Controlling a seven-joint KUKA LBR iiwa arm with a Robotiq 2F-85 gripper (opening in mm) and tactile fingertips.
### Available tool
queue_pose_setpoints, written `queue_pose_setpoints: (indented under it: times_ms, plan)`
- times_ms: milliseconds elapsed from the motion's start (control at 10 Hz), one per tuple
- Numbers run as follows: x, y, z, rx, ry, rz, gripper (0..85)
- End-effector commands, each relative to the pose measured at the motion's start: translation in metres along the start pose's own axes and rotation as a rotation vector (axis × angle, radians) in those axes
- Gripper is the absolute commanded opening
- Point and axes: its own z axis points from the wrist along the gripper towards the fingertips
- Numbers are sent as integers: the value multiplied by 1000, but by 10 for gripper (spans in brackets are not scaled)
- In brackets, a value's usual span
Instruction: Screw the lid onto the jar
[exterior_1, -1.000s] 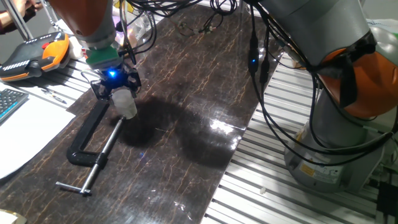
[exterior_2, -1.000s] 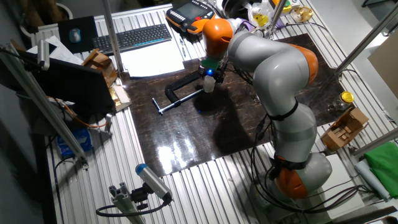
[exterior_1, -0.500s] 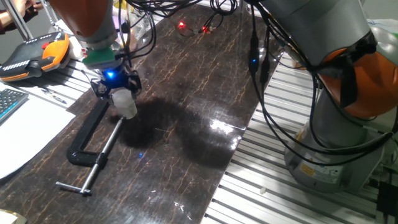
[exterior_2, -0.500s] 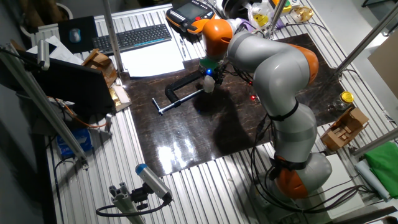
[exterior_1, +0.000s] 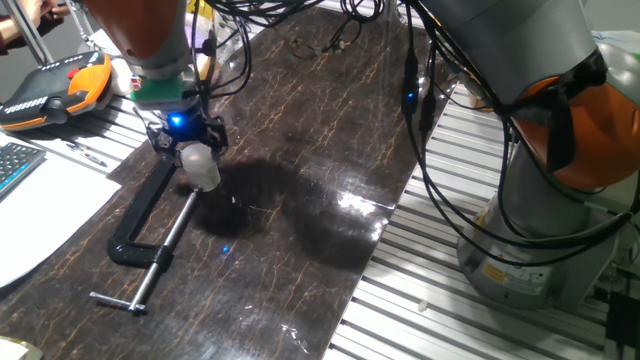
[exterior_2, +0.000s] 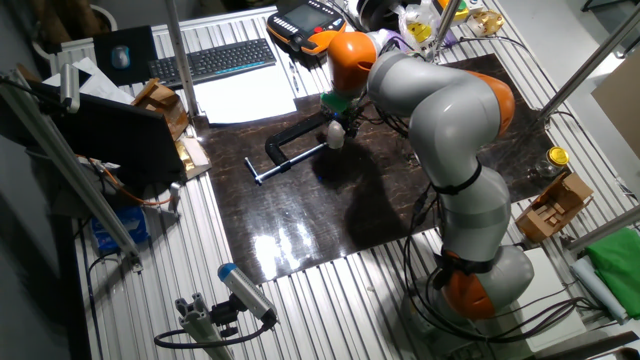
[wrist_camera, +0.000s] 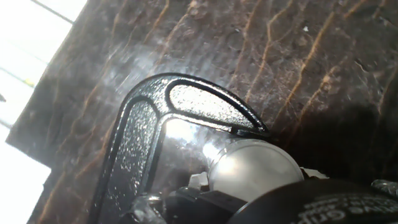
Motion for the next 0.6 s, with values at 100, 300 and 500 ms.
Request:
queue_pose_setpoints:
  times_ms: [100, 300, 500]
  plan:
    - [0, 0, 0, -1, 4, 62, 697]
    - [0, 0, 0, -8, 1, 132, 700]
    - [0, 0, 0, -12, -2, 189, 700]
